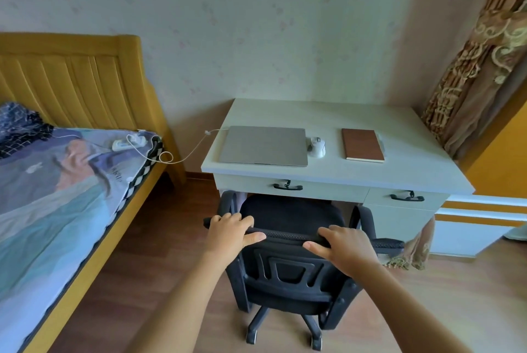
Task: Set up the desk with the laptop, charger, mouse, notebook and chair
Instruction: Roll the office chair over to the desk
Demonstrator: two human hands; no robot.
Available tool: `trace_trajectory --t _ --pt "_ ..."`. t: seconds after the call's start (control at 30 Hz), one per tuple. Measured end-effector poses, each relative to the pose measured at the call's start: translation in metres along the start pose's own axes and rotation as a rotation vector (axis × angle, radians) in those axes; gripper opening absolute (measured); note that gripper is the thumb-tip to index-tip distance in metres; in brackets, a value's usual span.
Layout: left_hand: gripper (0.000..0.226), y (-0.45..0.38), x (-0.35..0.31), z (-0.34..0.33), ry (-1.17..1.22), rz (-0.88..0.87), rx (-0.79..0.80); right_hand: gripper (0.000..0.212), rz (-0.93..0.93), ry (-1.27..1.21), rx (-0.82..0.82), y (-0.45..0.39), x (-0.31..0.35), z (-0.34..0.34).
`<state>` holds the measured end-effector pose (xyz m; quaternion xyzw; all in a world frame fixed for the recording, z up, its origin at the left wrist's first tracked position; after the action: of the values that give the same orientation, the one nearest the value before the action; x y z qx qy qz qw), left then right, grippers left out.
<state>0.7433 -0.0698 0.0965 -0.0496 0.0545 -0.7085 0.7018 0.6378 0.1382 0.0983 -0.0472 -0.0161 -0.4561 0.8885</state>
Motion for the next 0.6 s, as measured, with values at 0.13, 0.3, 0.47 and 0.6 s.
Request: trace_trajectory --t 0.13,0.3,0.47,0.6 --pt "0.119 -0.018 0.000 -0.003 -0.001 0.018 -0.001 0.086 0.006 0.023 -0.024 -0.020 -0.015 -0.001" --pt "0.122 -0.022 0.005 -0.006 0.006 0.001 0.023 0.086 0.026 0.023 -0.025 -0.024 -0.012 -0.002" --pt "0.122 -0.023 0.005 -0.006 0.029 0.004 0.077 0.076 0.012 0.032 0.028 -0.024 -0.012 -0.002" --pt "0.096 -0.023 0.005 -0.007 0.038 0.012 0.158 0.068 -0.004 0.029 0.085 -0.023 -0.012 -0.003"
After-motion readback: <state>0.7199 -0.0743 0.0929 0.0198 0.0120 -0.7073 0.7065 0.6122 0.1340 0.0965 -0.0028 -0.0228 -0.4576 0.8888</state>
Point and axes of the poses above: each hand's wrist, its own y-axis away from the middle knuckle, its own z-axis out of the back of the hand, x = y × z, the point moved 7 cm from there along -y, towards the middle knuckle, and after that the axes turned 15 degrees about -z, right-handed, at the moved point
